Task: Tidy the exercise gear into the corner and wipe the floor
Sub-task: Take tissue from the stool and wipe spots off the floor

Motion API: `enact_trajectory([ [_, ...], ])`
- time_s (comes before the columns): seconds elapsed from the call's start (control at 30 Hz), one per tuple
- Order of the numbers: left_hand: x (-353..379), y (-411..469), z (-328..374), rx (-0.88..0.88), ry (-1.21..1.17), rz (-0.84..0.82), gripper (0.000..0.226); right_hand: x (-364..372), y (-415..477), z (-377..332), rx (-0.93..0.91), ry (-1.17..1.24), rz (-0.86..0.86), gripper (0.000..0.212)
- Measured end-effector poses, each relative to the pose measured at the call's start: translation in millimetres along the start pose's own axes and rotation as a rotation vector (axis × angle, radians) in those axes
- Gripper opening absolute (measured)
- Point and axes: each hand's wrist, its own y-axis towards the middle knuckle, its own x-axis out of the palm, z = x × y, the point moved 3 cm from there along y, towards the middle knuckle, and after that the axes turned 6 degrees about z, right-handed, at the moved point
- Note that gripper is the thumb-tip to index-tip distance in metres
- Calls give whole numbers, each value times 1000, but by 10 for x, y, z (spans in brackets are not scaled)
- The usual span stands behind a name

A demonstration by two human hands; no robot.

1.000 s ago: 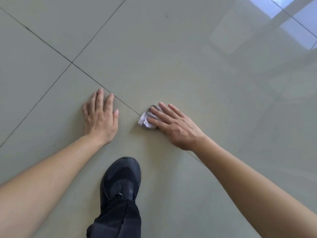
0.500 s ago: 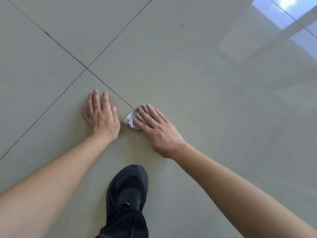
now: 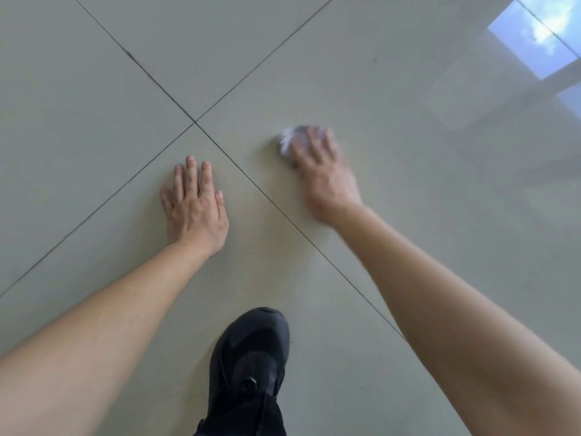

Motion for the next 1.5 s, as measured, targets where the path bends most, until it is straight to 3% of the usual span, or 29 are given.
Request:
enact_trajectory([
  [0.07, -21, 69, -36, -29, 4, -1, 58, 126, -259, -289, -226, -5, -132, 58],
  [0.17, -22, 188, -86, -45, 27, -41, 59, 48, -174, -140, -457, -63, -236, 54],
  [0.23, 8, 232, -114, -46, 30, -83, 60, -36, 149, 99, -455, -101, -193, 51],
  [0.3, 49, 242, -149, -41, 13, -116, 61, -195, 569, 383, -183, -120, -93, 50],
  [0.4, 94, 250, -204, -25, -23, -139, 62, -332, 989, 558, 415, -104, 9, 65],
  [0.43, 105, 249, -212, -22, -31, -126, 63, -289, 1052, 450, 478, -100, 26, 67],
  [0.5, 122, 248, -215, -28, -36, -87, 66, -117, 1057, 17, 300, -45, 15, 64],
  [0.6, 145, 243, -198, -61, -12, -63, 69, 212, 629, -705, -202, 6, -146, 58],
  [0.7, 133, 249, -192, -67, 0, -73, 70, 276, 553, -670, -456, -46, -240, 57],
  [0.77, 131, 252, -199, -52, 6, -89, 70, 160, 864, -428, -529, -80, -212, 55],
  [0.83, 122, 257, -200, -47, 3, -111, 70, -61, 1297, -97, -369, -87, -60, 49],
  [0.9, 115, 267, -198, -47, 6, -134, 70, -264, 1638, 269, 26, -107, 56, 56],
  [0.97, 107, 275, -199, -43, 8, -161, 71, -292, 1765, 399, 435, -141, 39, 72],
  [1.0, 106, 279, -205, -40, 6, -170, 71, -237, 1765, 276, 480, -141, 30, 75],
  [1.03, 104, 281, -212, -37, 1, -180, 71, -161, 1730, 70, 410, -122, 25, 75],
  [1.1, 105, 289, -221, -34, -12, -199, 71, 45, 1520, -435, 92, -44, -32, 68],
  [1.2, 108, 301, -242, -46, -1, -205, 71, 285, 881, -884, -330, -25, -219, 58],
  [1.3, 115, 307, -242, -45, -5, -180, 71, 123, 499, -394, -439, -55, -246, 58],
  [1.37, 116, 297, -245, -49, -14, -158, 71, -172, 423, 326, -226, -74, -139, 58],
  [1.5, 35, 293, -185, -86, -72, -84, 70, -905, -114, 2036, 670, -170, 109, 67],
])
